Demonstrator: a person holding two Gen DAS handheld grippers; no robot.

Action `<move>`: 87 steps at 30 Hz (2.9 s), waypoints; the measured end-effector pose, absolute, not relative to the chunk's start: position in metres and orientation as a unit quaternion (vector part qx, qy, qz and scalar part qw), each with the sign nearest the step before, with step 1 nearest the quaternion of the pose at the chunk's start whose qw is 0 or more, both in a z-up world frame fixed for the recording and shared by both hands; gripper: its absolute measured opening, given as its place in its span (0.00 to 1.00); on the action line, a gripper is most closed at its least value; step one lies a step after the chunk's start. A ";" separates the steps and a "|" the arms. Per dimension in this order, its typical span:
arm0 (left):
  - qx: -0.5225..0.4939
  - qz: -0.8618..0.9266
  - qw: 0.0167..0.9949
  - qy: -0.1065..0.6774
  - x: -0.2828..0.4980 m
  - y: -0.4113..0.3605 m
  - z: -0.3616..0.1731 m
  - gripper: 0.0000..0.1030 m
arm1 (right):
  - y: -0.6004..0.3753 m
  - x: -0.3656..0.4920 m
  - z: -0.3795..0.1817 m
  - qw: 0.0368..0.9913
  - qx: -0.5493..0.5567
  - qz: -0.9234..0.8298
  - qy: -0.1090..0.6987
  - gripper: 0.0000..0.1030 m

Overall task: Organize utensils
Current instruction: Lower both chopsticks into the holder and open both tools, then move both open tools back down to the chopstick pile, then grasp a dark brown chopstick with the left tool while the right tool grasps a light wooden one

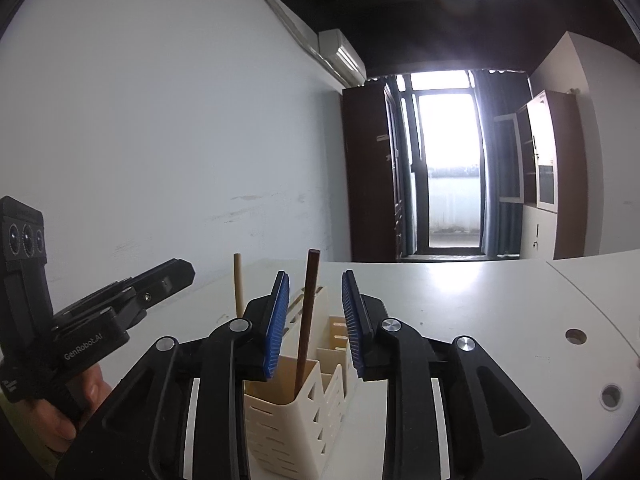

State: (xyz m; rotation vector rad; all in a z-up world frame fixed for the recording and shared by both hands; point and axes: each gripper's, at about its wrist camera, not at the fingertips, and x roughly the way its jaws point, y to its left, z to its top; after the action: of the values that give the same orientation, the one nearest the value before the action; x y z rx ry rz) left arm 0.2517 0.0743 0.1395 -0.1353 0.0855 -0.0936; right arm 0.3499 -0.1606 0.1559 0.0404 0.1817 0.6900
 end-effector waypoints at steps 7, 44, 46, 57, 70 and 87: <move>-0.063 -0.037 0.995 0.069 0.241 0.073 0.142 0.23 | -0.164 0.345 0.151 0.941 0.012 0.322 0.105 0.28; -0.033 -0.033 0.910 0.412 0.234 0.060 0.056 0.39 | -0.160 0.305 0.077 0.900 -0.068 0.244 0.354 0.59; -0.034 -0.034 0.901 0.432 0.238 0.061 0.051 0.39 | -0.160 0.308 0.070 0.889 -0.062 0.248 0.380 0.59; -0.040 -0.035 0.861 0.505 0.251 0.063 0.023 0.39 | -0.156 0.313 0.042 0.848 -0.053 0.249 0.466 0.59; -0.029 -0.024 0.841 0.539 0.274 0.055 -0.012 0.33 | -0.137 0.332 -0.002 0.820 -0.048 0.237 0.518 0.53; -0.014 -0.021 0.837 0.547 0.288 0.052 -0.029 0.23 | -0.120 0.346 -0.031 0.816 -0.067 0.222 0.530 0.44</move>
State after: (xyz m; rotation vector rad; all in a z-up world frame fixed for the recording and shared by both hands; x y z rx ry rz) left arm 0.2885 0.0518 -0.0294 -0.0306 1.1572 -0.0441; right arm 0.3463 -0.1202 -0.0314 -0.1423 1.1308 0.4735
